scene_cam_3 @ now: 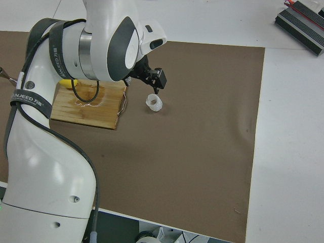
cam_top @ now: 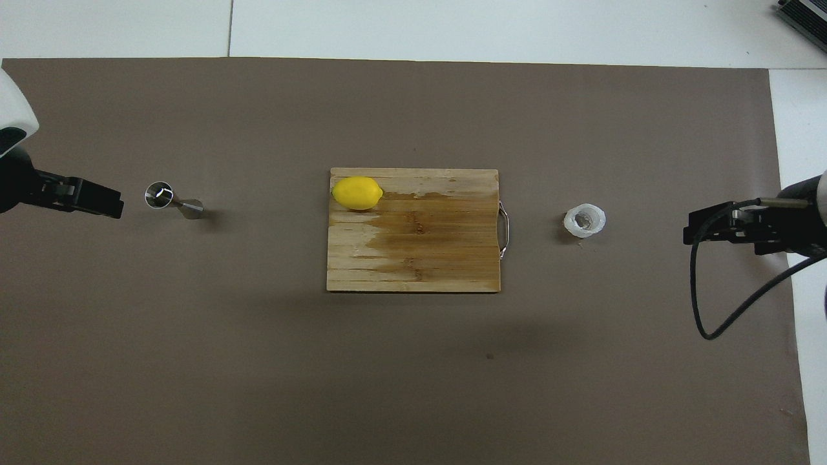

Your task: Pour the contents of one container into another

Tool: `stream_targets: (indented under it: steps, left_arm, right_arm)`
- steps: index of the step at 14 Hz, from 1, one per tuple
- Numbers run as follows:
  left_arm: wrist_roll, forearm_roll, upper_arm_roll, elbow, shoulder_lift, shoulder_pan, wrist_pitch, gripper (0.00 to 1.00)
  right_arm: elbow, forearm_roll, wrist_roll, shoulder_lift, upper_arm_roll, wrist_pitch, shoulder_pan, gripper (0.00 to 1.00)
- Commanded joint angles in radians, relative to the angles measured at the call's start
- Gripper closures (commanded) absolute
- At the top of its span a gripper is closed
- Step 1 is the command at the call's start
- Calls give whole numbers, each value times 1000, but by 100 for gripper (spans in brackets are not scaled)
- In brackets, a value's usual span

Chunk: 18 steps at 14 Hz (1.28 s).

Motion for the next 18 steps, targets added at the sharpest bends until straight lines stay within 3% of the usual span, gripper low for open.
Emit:
stream_targets:
  steps: [1,9,12,18]
  left_arm:
    - [-5,-13,-3,-26,-23,-2,-6,0]
    - [-70,-14,-3,-29,-17,44,47,0]
    - [-200,-60,-3,-26,1,73,42,0]
    - [-552,-244,0,26,144,183,63,0]
  right_arm:
    - [12,19,-11,5,1,-15,-10,0]
    - [12,20,-11,5,1,-15,-10,0]
    - [12,20,-11,5,1,-15,-10,0]
    - [12,20,-11,5,1,-15,-10,0]
